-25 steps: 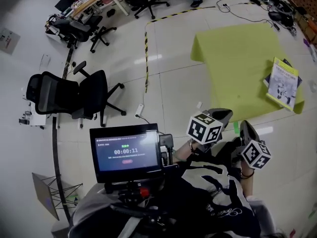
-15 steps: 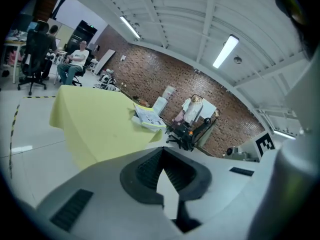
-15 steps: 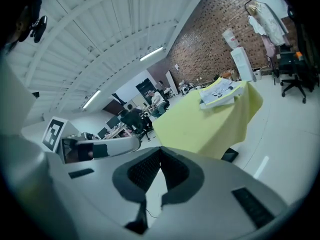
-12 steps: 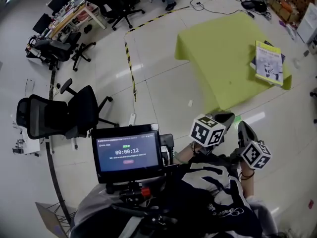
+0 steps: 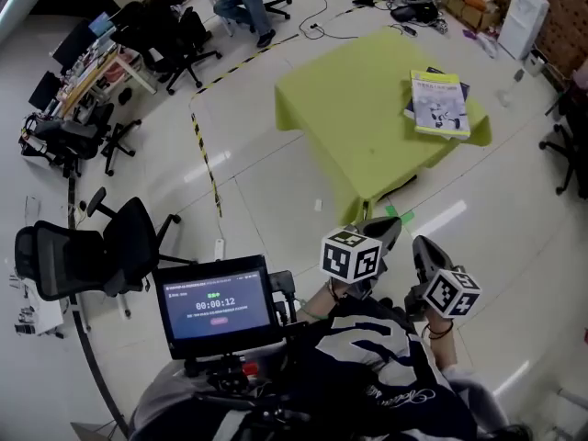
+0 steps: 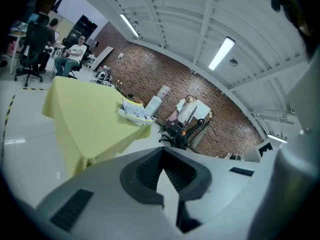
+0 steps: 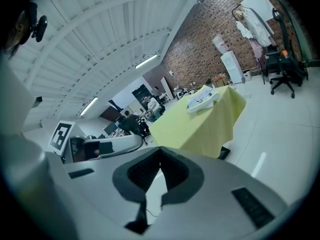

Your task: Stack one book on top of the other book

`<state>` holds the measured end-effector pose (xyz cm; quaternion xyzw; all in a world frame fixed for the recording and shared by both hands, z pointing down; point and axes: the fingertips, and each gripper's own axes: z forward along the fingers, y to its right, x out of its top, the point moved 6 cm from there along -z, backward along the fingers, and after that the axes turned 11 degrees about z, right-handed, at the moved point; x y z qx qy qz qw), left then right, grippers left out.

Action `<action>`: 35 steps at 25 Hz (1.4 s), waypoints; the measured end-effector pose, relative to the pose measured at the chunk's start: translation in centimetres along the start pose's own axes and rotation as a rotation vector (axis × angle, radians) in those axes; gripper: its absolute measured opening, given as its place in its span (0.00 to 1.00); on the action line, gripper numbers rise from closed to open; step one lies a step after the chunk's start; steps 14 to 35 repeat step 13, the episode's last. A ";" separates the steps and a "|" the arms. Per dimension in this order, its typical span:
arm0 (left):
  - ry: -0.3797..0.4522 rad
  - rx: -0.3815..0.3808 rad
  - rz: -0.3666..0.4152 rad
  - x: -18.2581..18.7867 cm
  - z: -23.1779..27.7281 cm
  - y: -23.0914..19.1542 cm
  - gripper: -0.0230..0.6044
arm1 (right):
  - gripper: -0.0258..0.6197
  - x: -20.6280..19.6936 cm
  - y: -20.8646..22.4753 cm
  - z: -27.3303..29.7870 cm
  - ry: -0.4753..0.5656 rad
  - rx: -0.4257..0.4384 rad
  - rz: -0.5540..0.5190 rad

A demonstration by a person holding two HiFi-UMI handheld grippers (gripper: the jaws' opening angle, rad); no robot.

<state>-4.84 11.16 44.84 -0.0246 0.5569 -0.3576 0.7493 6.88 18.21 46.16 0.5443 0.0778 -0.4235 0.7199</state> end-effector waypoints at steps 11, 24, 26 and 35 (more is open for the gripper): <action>0.007 0.013 -0.035 -1.5 0.1 3.9 0.04 | 0.03 -0.3 1.4 -4.1 -0.011 0.012 0.000; 0.008 0.019 -0.044 -1.3 0.6 4.5 0.04 | 0.03 0.4 2.0 -4.5 -0.016 0.015 0.001; 0.008 0.019 -0.044 -1.3 0.6 4.5 0.04 | 0.03 0.4 2.0 -4.5 -0.016 0.015 0.001; 0.008 0.019 -0.044 -1.3 0.6 4.5 0.04 | 0.03 0.4 2.0 -4.5 -0.016 0.015 0.001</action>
